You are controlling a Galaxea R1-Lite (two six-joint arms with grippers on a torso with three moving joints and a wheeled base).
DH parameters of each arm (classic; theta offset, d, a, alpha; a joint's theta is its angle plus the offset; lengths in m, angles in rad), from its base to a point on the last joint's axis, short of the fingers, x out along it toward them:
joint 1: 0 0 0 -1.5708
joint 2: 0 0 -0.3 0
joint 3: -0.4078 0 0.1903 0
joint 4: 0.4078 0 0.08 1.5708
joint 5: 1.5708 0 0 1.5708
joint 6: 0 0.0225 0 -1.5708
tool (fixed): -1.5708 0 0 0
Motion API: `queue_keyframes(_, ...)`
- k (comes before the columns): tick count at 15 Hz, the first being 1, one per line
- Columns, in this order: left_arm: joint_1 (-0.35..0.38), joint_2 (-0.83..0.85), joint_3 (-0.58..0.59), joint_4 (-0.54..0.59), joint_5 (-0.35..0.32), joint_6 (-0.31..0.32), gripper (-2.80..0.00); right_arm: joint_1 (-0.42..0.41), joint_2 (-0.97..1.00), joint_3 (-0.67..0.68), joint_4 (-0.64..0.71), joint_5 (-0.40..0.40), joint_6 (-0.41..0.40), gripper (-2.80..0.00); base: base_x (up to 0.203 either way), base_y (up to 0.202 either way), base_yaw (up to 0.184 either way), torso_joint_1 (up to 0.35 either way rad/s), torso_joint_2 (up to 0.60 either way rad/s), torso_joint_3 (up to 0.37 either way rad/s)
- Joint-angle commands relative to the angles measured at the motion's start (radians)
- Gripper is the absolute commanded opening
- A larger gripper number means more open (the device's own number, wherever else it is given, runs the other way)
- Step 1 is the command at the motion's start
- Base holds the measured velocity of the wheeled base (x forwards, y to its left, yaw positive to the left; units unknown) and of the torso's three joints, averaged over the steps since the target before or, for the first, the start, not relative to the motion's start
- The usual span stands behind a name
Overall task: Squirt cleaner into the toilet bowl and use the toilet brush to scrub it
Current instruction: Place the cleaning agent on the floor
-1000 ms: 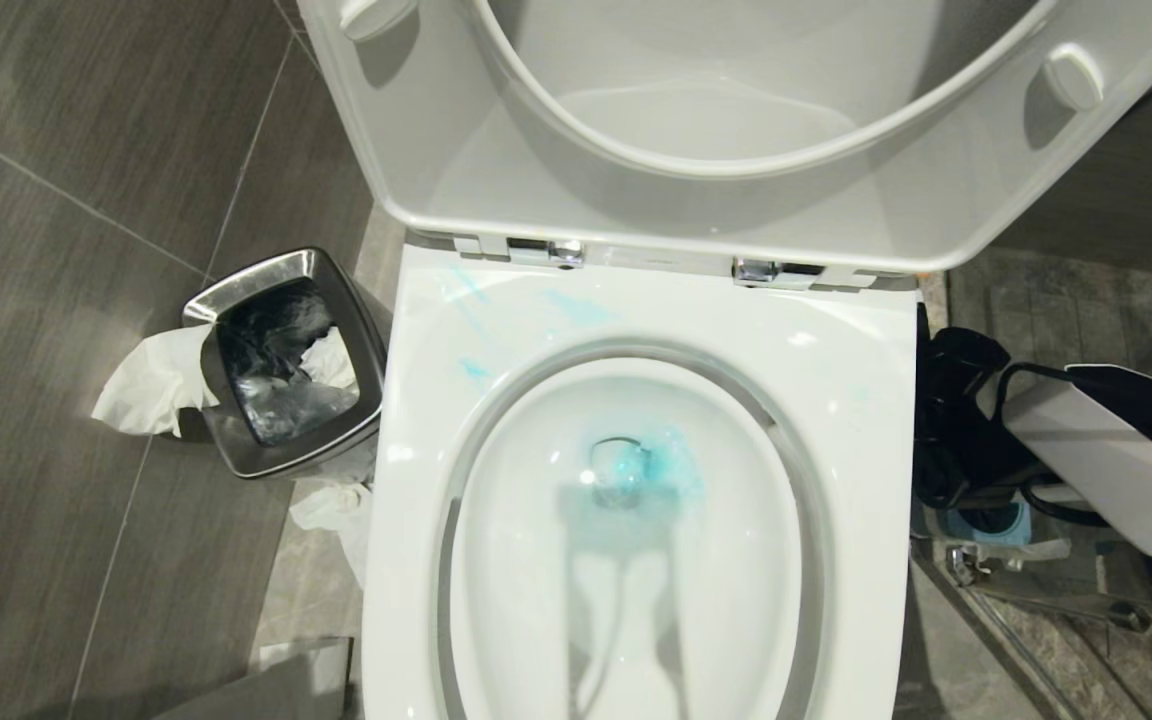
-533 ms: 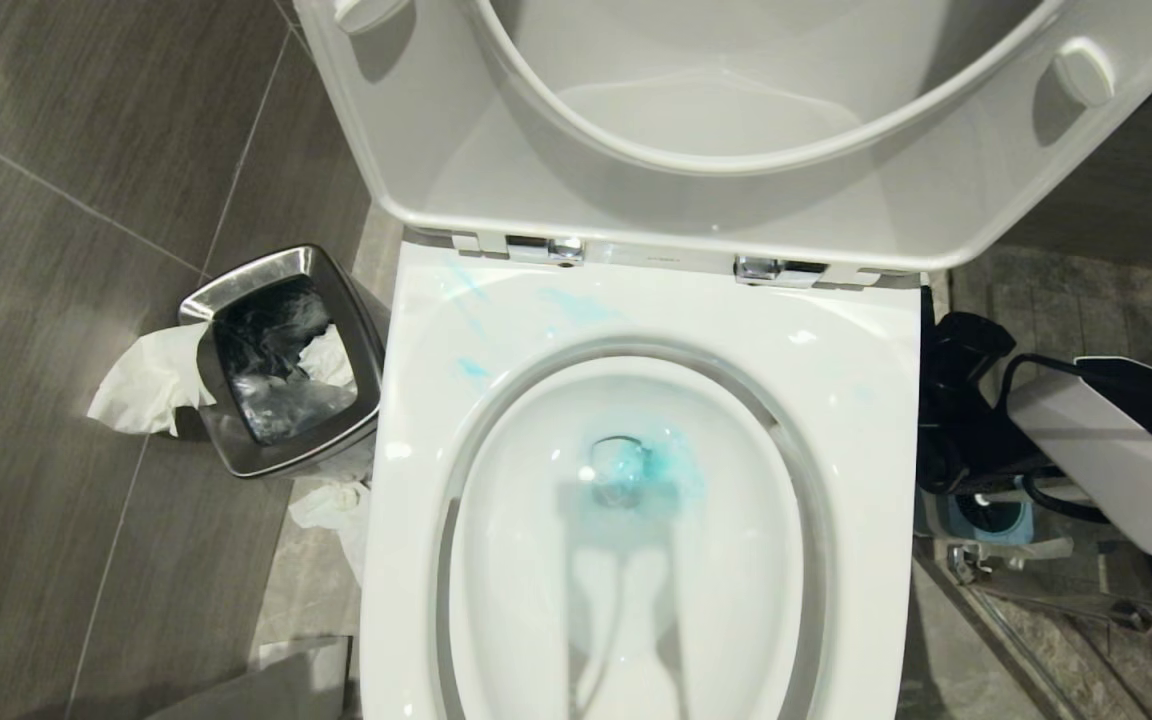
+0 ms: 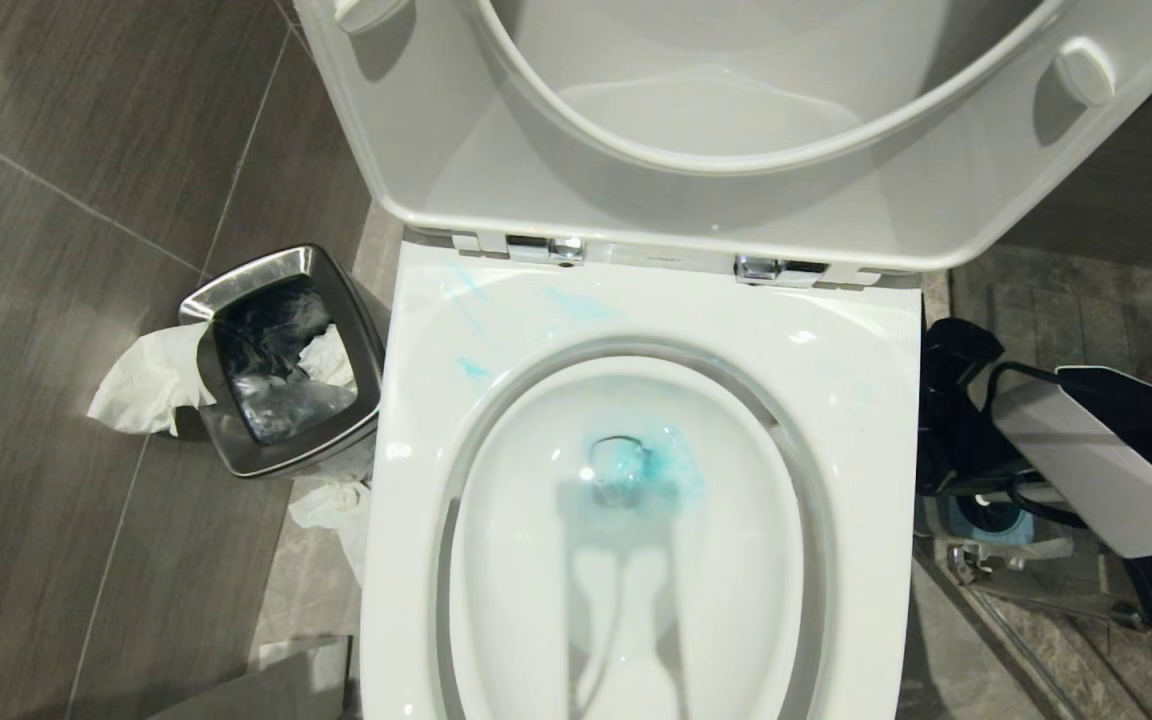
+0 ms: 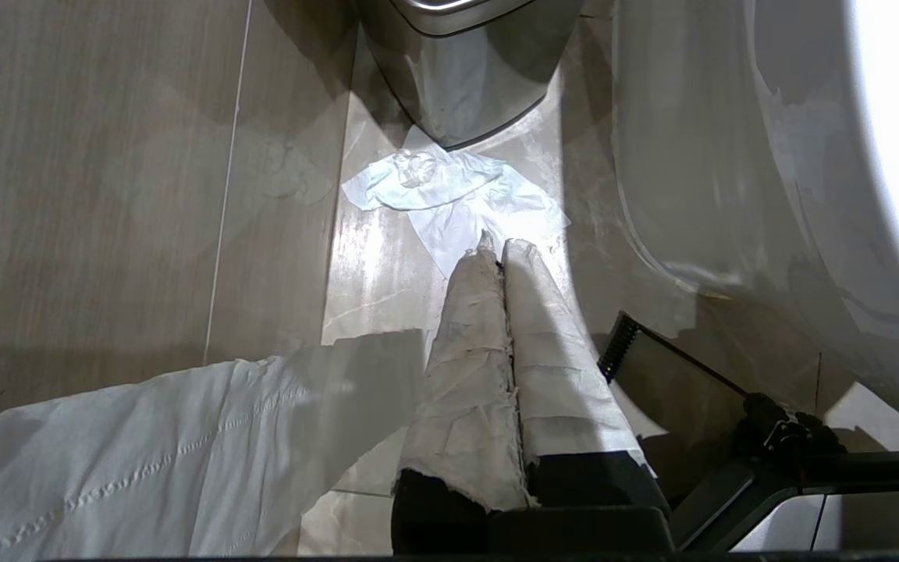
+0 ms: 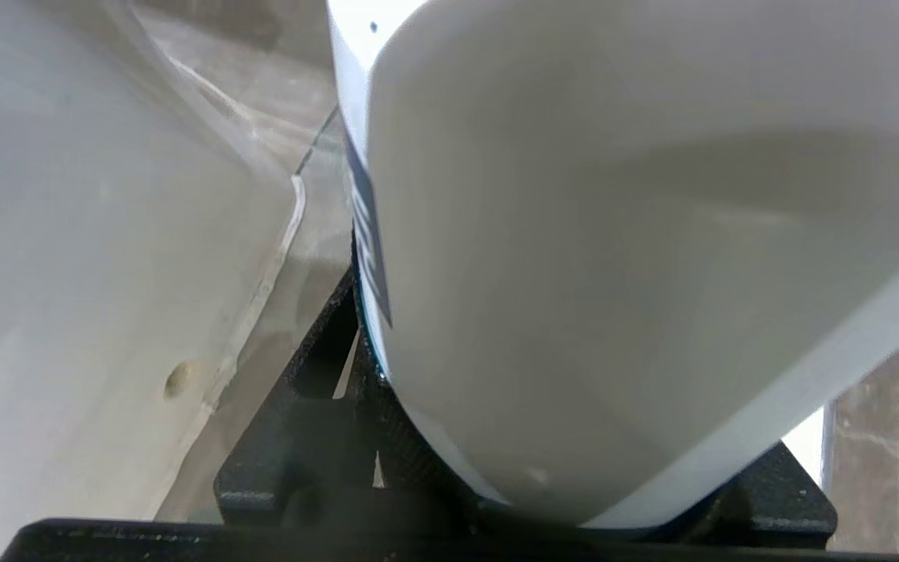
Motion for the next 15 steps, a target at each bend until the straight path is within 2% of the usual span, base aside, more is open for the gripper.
queue_keyframes(1, 0.000, 0.001, 0.002, 0.000, 0.000, 0.000, -2.80, 0.000, 0.023, -0.021, -0.009, 0.002, -0.001, -2.80, 0.000, 0.000, 0.000, 0.000, 0.00, 0.000)
queue_keyframes(5, 0.000, 0.001, 0.002, 0.000, 0.000, 0.000, -2.80, 0.000, 0.023, -0.021, -0.006, -0.002, -0.001, -2.80, 0.000, 0.000, 0.000, 0.000, 0.00, 0.000)
queue_keyframes(6, 0.000, 0.001, 0.002, 0.000, 0.000, 0.000, -2.80, 0.000, 0.023, -0.021, -0.007, -0.001, -0.001, 0.00, 0.000, 0.000, 0.000, 0.000, 0.00, 0.000)
queue_keyframes(15, 0.000, 0.001, 0.002, 0.000, 0.000, 0.000, -2.80, 0.000, 0.002, -0.005, 0.002, 0.001, -0.001, 0.00, 0.000, 0.000, 0.000, 0.000, 0.00, 0.000)
